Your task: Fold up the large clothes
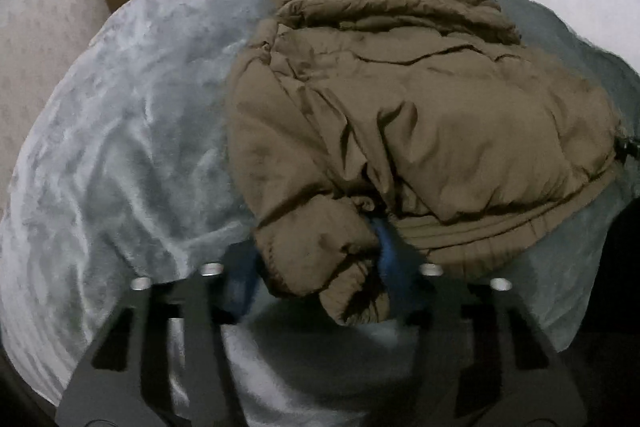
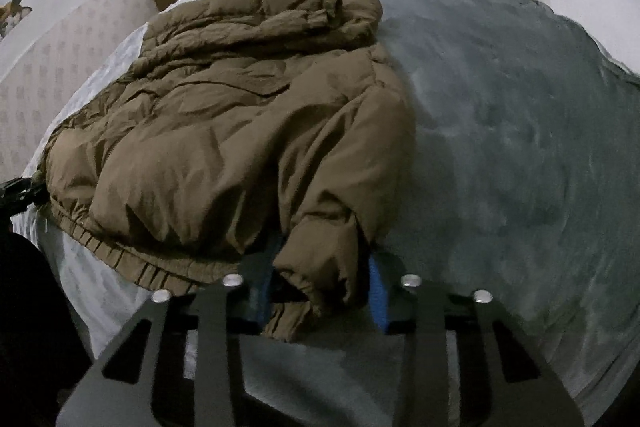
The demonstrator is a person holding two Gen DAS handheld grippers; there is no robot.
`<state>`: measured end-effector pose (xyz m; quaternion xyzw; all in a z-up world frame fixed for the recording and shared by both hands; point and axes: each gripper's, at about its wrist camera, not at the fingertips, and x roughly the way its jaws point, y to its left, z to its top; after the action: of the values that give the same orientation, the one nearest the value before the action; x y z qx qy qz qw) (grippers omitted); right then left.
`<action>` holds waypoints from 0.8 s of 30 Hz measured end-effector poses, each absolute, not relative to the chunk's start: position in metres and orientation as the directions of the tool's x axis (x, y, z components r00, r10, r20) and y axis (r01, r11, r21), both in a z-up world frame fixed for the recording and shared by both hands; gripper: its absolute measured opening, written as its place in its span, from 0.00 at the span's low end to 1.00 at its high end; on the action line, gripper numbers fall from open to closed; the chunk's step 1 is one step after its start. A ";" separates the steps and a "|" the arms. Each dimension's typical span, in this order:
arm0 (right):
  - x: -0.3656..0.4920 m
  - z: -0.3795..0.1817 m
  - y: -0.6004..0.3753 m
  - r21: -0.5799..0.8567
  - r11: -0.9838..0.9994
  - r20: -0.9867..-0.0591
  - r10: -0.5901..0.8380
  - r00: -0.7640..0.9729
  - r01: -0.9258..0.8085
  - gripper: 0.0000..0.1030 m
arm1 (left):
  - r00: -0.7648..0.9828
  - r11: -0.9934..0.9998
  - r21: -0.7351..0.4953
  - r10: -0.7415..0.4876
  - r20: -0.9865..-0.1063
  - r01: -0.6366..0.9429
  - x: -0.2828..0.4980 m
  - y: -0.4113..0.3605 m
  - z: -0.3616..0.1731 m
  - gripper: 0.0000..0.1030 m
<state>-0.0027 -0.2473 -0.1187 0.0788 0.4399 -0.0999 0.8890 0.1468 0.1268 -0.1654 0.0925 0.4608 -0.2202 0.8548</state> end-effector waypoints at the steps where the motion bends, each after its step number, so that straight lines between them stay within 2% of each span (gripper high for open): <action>1: -0.004 -0.116 -0.247 0.053 0.968 -0.790 -0.108 0.603 0.243 0.29 | 0.480 0.884 -0.050 -0.299 -0.825 0.465 0.146 0.126 -0.165 0.37; 4: -0.009 -0.110 -0.248 0.083 0.968 -0.772 -0.088 0.629 0.238 0.26 | 0.510 0.881 -0.035 -0.305 -0.804 0.471 0.141 0.122 -0.159 0.29; 11: -0.023 -0.092 -0.249 0.154 0.955 -0.729 -0.062 0.682 0.252 0.22 | 0.549 0.886 -0.051 -0.330 -0.768 0.461 0.129 0.124 -0.129 0.25; 17: -0.041 -0.049 -0.250 0.247 0.940 -0.621 -0.032 0.783 0.234 0.19 | 0.614 0.898 -0.057 -0.344 -0.710 0.437 0.114 0.127 -0.085 0.23; 24: -0.069 0.020 -0.243 0.266 0.948 -0.472 -0.030 0.881 0.175 0.18 | 0.704 0.900 -0.061 -0.378 -0.602 0.431 0.082 0.138 -0.015 0.22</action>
<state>-0.0691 -0.2428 0.0197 0.1523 0.2380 -0.0537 0.9577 0.0820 0.1375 -0.0153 0.0420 0.3163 -0.2193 0.9220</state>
